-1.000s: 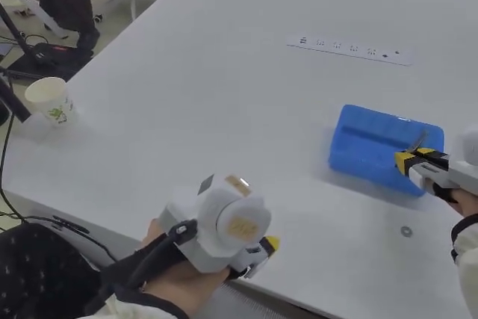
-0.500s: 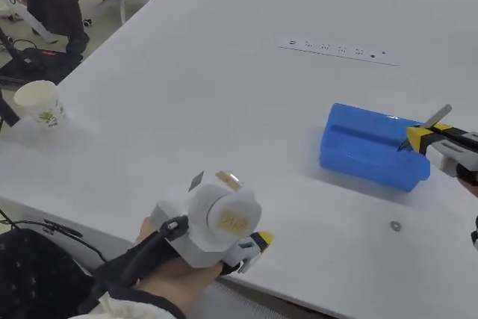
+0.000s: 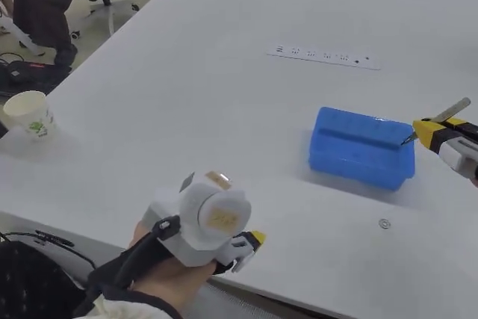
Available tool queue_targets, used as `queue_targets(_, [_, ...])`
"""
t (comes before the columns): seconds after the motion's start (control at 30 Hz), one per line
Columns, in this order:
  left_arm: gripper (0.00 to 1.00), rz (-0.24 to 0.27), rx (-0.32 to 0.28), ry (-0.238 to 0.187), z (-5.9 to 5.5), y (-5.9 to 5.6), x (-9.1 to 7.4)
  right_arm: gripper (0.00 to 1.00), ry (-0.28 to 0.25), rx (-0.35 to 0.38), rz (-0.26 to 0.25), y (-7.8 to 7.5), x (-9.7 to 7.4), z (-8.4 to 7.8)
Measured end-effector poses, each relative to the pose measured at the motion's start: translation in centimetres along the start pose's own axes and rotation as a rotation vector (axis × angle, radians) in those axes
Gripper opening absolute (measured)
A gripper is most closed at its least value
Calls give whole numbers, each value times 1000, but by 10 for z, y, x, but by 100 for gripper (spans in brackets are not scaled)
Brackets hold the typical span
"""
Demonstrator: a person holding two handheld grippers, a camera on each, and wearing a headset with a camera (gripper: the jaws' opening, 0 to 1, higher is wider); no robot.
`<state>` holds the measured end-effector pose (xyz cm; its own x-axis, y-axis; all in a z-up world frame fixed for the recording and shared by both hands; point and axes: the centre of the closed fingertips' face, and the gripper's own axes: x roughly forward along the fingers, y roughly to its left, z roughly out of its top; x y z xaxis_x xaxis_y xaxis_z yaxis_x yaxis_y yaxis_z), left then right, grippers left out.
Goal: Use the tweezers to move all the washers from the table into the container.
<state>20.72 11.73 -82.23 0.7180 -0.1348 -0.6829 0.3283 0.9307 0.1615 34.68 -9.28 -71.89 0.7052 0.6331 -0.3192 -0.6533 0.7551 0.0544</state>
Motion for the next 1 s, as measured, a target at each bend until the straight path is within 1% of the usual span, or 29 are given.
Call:
queue_targets(0.2, [70, -7, 13, 3, 0, -2, 0, 4, 14, 20, -3, 5, -10, -16])
queue_targets(0.33, [70, -14, 16, 6, -1, -4, 0, 4, 49, 66, -2, 8, -13, -34])
queue_targets(0.4, [70, -21, 27, 9, -1, -6, 1, 4, 62, 78, -3, 9, -13, -41])
queue_targets(0.53, [70, -32, 44, 15, -2, -9, 1, 4, 77, 86, -10, 10, -15, -53])
queue_targets(0.7, [70, -40, 43, 21, -3, -10, 2, 4, 95, 104, -11, 12, -15, -64])
queue_targets(0.9, [70, -45, 52, 26, -4, -11, 2, 4, 127, 106, 0, 17, -13, -79])
queue_targets(1.0, [70, -47, 54, 28, -4, -11, 2, 4, 136, 100, 5, 20, -12, -84])
